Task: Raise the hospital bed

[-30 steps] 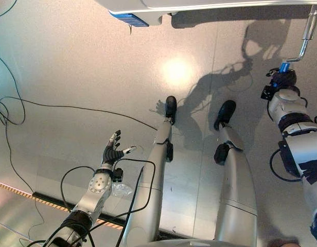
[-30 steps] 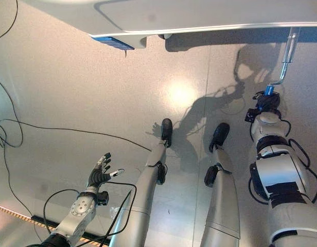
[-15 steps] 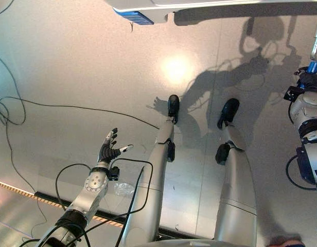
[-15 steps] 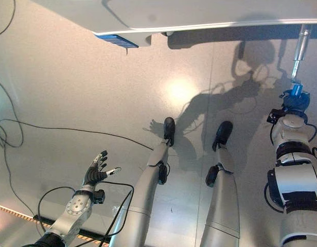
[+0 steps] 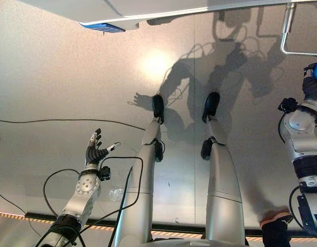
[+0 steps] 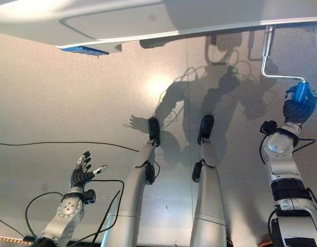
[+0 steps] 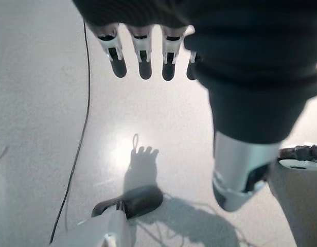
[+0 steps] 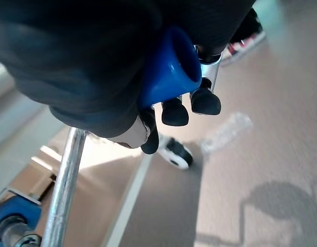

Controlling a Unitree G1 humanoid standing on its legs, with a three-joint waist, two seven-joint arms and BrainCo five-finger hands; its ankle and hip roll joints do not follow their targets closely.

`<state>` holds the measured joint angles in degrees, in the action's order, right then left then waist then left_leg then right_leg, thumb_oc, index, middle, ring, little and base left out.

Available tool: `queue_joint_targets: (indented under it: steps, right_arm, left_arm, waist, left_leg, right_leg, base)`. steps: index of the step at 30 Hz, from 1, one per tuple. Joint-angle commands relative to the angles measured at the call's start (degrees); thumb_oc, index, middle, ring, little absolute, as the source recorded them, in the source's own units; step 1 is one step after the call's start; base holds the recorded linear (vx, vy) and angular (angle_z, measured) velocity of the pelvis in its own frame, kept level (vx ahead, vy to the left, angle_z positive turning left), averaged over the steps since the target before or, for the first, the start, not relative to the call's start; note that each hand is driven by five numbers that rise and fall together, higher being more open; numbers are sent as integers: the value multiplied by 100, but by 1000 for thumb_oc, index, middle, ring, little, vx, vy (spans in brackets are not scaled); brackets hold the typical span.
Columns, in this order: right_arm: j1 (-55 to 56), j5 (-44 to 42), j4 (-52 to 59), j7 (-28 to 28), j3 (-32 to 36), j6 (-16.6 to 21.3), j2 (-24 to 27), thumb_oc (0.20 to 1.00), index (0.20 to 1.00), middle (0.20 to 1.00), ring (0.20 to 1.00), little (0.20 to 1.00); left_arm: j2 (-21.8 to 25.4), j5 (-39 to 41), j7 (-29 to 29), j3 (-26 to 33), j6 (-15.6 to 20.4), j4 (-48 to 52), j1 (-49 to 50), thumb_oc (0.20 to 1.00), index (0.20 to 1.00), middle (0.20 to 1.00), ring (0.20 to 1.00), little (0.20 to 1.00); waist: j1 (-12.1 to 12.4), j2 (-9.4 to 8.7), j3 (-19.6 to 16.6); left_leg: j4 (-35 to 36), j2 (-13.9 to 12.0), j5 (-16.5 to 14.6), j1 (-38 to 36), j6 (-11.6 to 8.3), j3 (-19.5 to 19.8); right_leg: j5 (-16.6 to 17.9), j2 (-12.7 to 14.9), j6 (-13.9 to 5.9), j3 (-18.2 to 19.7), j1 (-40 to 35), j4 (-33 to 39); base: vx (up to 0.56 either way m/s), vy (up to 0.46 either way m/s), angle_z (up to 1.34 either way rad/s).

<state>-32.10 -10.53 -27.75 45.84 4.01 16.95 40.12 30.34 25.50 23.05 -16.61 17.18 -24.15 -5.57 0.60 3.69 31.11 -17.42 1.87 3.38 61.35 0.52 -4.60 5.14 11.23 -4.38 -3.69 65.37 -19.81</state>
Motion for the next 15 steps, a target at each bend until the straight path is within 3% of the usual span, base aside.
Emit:
queue_joint_targets:
  steps: [1,4,5,6,7,8,10,11,12,15]
  right_arm:
    - [208,-386,1417,1522,1845,1216,276,200,200,200,200,200]
    - [468,-349,2415,964,1518,1441,-149,200,200,200,200,200]
    - [800,-682,3034,116,1130,1777,-449,200,200,200,200,200]
    - [821,-693,3060,94,1136,1767,-468,200,200,200,200,200]
    - [1056,-932,3669,-645,651,1870,-630,200,200,200,200,200]
    - [1097,-943,3673,-662,641,1861,-640,200,200,200,200,200]
    - [1297,-1705,4223,-1905,-284,1818,-730,200,200,200,200,200]
    - [1298,-1772,4211,-1976,-282,1818,-727,200,200,200,200,200]
    - [1308,-1911,4486,-2517,-925,1598,-570,200,200,200,200,200]
    - [1270,-1986,4546,-2865,-1284,1443,-474,200,200,200,200,200]
  left_arm:
    - [-184,-201,188,277,93,-155,649,1000,1000,1000,1000,1000]
    - [-156,-188,187,333,79,-103,676,1000,1000,1000,1000,1000]
    - [-127,-167,107,369,55,-16,703,1000,1000,1000,1000,1000]
    - [-120,-167,103,378,54,-11,719,1000,1000,1000,1000,1000]
    - [-104,-147,-46,414,43,78,788,1000,1000,1000,1000,1000]
    - [-102,-146,-52,407,39,74,829,1000,1000,1000,1000,1000]
    - [-101,-121,-248,391,-10,8,897,1000,1000,1000,1000,1000]
    - [-105,-120,-255,407,-10,12,917,1000,1000,1000,1000,1000]
    - [-124,-146,-369,402,-21,-76,908,1000,1000,1000,1000,1000]
    - [-156,-210,-455,402,-11,-126,954,1000,1000,1000,1000,1000]
  waist:
    - [-277,215,-131]
    - [-312,136,-131]
    - [-330,87,-131]
    - [-335,77,-131]
    - [-341,35,-131]
    - [-343,35,-131]
    - [-303,3,-131]
    - [-320,0,-131]
    - [-289,-12,-131]
    - [-263,1,-131]
  left_leg:
    - [194,-63,-4,-168,-319,302]
    - [166,-76,6,-148,-315,293]
    - [152,-108,25,-125,-310,287]
    - [151,-107,24,-132,-311,287]
    - [170,-118,56,-136,-316,287]
    - [151,-118,-111,-280,-340,328]
    - [163,-115,-84,-301,-337,340]
    - [166,-114,-84,-312,-338,342]
    - [192,-128,-43,-314,-353,342]
    - [195,-131,-16,-321,-363,363]
  right_leg:
    - [-261,-276,-229,-271,14,-491]
    - [-231,-285,-228,-273,25,-487]
    - [-198,-302,-220,-285,36,-473]
    - [-198,-302,-220,-284,27,-472]
    - [-169,-315,-210,-315,-16,-422]
    - [-338,-328,-260,-276,-142,-477]
    - [-310,-338,-259,-337,-219,-426]
    - [-311,-338,-259,-340,-233,-420]
    - [-283,-339,-250,-370,-265,-378]
    - [-275,-325,-246,-408,-290,-369]
  base:
    - [0,0,0]
    - [-3,-8,-2]
    - [-10,-22,-6]
    - [-22,-41,-10]
    - [36,-22,-9]
    - [30,-26,-7]
    - [1,-17,-5]
    - [-28,-16,-11]
    - [-11,-5,-10]
    - [-7,-7,-5]
